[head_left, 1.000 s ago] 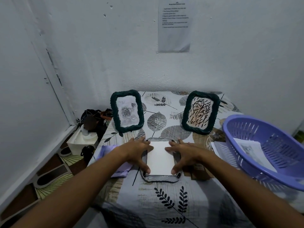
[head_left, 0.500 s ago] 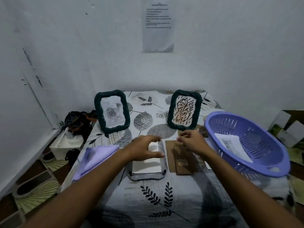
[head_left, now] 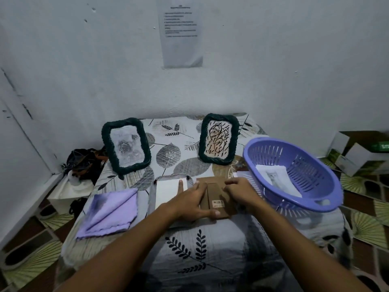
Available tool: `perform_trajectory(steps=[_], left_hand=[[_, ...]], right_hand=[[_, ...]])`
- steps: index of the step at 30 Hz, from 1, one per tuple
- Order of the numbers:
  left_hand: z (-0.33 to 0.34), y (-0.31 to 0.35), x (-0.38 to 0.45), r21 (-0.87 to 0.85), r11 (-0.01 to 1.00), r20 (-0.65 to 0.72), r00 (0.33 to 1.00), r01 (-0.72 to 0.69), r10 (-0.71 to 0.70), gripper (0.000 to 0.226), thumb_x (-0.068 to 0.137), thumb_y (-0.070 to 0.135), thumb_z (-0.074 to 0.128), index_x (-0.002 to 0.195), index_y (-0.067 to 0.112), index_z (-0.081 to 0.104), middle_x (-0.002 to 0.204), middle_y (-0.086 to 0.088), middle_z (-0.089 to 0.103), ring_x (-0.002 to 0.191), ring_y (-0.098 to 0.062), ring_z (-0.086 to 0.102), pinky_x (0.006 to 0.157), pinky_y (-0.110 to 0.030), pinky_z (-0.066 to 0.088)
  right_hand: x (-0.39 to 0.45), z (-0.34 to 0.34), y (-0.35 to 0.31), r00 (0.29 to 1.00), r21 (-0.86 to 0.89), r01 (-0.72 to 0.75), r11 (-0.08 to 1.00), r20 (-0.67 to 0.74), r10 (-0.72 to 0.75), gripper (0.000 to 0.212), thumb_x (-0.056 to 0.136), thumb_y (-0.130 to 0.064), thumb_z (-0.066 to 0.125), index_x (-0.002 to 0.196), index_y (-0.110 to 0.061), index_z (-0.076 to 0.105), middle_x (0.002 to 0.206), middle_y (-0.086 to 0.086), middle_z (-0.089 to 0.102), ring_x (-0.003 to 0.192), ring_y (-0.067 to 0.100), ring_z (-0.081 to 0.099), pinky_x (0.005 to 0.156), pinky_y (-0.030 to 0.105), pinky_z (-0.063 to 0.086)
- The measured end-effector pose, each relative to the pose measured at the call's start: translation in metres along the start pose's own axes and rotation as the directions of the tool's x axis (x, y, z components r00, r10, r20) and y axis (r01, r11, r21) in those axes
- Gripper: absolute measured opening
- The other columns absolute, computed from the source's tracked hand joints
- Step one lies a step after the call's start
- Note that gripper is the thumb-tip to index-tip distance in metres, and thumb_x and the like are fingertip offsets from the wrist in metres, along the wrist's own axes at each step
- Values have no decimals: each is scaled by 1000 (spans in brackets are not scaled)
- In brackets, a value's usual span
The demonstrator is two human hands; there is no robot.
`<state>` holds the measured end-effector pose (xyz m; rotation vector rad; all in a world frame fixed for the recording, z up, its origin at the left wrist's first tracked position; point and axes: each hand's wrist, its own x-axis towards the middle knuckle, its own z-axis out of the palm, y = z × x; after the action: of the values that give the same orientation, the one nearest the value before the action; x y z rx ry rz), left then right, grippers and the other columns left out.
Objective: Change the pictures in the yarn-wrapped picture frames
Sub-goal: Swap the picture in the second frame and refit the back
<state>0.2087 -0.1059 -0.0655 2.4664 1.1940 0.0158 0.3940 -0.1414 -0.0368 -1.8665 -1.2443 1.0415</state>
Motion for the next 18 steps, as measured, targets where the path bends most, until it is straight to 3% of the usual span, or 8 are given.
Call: perform_trajectory(steps=[2, 5, 7, 11, 14, 18], left_hand=[[-2, 2, -1, -43, 999, -2, 1000, 2, -2, 120, 69, 87, 44, 153, 19, -9, 159, -9, 17, 148, -23, 11, 115, -56, -16], [-9, 7, -5, -174, 985, -22, 1000, 12, -16, 123, 71, 79, 54, 152, 17, -15, 155, -4, 31, 146, -19, 20, 115, -51, -17], [-13, 9, -8, -254, 967, -18, 999, 22, -28, 124, 73, 74, 58, 151, 17, -19, 152, -3, 35, 146, -15, 20, 114, -51, -18], [-10, 5, -11, -272, 962, 12, 1000, 27, -25, 124, 73, 73, 58, 149, 19, -24, 150, -3, 38, 147, -15, 17, 111, -58, -19], [-11, 3, -14, -240, 970, 21, 1000, 20, -15, 125, 69, 77, 58, 149, 23, -24, 155, -4, 29, 148, -19, 7, 112, -56, -20], [-26, -10, -27, -226, 974, -91, 995, 18, -40, 112, 67, 78, 56, 154, 32, 1, 161, -3, 12, 149, -20, -2, 118, -55, -3]], right_hand=[[0, 0, -1, 999, 115, -38, 993, -18, 41, 28, 91, -7, 55, 117, -11, 60, 112, 13, 61, 91, 26, 62, 55, 25, 49], [2, -3, 0, 998, 356, -59, 933, -1, 64, 19, 86, 3, 58, 100, -9, 64, 111, 15, 64, 90, 27, 63, 61, 29, 50], [1, -4, 0, 997, 469, -69, 881, 54, 50, 22, 85, 6, 58, 100, -8, 65, 112, 19, 63, 96, 33, 63, 63, 35, 54], [-4, -1, -1, 976, 388, -97, 917, 218, 12, 26, 84, 7, 60, 105, -5, 68, 112, 17, 63, 97, 34, 64, 70, 37, 58], [-6, 4, -1, 976, 221, -84, 972, 213, 36, 29, 82, 7, 63, 108, -6, 69, 103, 7, 63, 91, 24, 65, 71, 31, 58], [-3, 3, -4, 982, 319, -127, 939, 174, 74, 31, 83, 8, 62, 109, -9, 67, 101, 6, 59, 89, 23, 63, 65, 30, 56]])
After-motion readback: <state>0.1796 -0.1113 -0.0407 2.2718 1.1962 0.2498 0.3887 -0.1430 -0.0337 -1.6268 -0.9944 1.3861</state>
